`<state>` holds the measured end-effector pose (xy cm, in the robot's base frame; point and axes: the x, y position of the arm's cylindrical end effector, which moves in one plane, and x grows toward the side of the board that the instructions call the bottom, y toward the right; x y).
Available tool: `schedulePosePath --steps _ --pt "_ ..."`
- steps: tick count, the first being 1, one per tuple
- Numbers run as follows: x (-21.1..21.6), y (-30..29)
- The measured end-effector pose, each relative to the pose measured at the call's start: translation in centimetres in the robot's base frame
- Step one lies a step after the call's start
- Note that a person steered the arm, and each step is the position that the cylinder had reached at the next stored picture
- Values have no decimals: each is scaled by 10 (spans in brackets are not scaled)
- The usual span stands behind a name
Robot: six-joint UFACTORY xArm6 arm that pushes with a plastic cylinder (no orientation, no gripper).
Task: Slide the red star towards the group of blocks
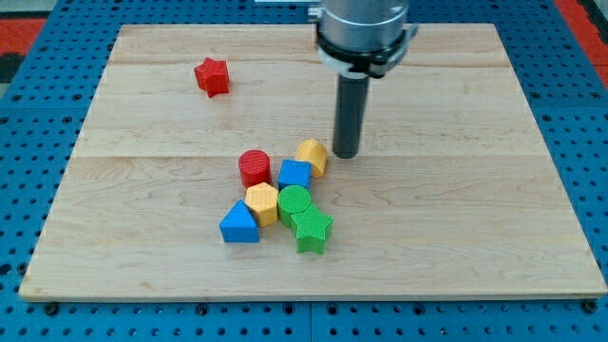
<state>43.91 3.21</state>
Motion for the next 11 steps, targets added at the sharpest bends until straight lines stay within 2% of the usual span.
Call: schedulePosePath --steps 2,3,4,5,6,7,8,9,10,11 --pt "-6 -9" --pt "-69 -7" --pt "-153 -35" --pt "-204 -113" --pt "-146 -137" --pt "-90 -128" --pt "-133 -132" --pt "-148 -169" --pt "-117 -187" --pt "-69 -160"
